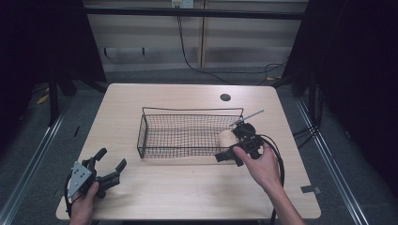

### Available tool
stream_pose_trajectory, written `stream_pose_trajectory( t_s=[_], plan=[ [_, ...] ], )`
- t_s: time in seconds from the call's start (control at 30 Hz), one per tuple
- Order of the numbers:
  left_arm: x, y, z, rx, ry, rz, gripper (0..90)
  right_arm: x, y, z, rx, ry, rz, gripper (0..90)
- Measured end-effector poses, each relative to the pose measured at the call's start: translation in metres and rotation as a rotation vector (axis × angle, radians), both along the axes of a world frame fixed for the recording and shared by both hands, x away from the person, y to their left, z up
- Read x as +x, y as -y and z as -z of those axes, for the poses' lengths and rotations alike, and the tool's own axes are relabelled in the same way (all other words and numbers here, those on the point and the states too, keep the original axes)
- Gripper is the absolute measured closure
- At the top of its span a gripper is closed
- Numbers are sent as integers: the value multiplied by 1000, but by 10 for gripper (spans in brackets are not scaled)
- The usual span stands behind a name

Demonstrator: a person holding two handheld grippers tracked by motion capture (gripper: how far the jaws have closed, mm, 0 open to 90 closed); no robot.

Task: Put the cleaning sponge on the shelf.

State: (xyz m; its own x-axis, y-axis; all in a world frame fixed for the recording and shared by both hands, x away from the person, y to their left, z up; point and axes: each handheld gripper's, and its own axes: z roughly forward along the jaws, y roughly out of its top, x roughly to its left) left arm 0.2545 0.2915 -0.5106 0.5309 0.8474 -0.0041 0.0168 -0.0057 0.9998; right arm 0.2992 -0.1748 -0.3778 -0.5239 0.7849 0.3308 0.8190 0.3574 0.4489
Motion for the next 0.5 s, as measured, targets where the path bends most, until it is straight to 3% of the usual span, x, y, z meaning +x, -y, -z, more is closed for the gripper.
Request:
stream_pose_trajectory(
  t_s=[0.1,0.2,0.5],
  plan=[
    [0,0,0,0,0,0,157,-8,-1,3,27,15,-5,256],
    [0,0,0,1,0,0,157,-15,-2,8,-1,20,-3,260],
    [0,0,0,0,0,0,157,-33,0,34,8,16,6,264]
  ],
)
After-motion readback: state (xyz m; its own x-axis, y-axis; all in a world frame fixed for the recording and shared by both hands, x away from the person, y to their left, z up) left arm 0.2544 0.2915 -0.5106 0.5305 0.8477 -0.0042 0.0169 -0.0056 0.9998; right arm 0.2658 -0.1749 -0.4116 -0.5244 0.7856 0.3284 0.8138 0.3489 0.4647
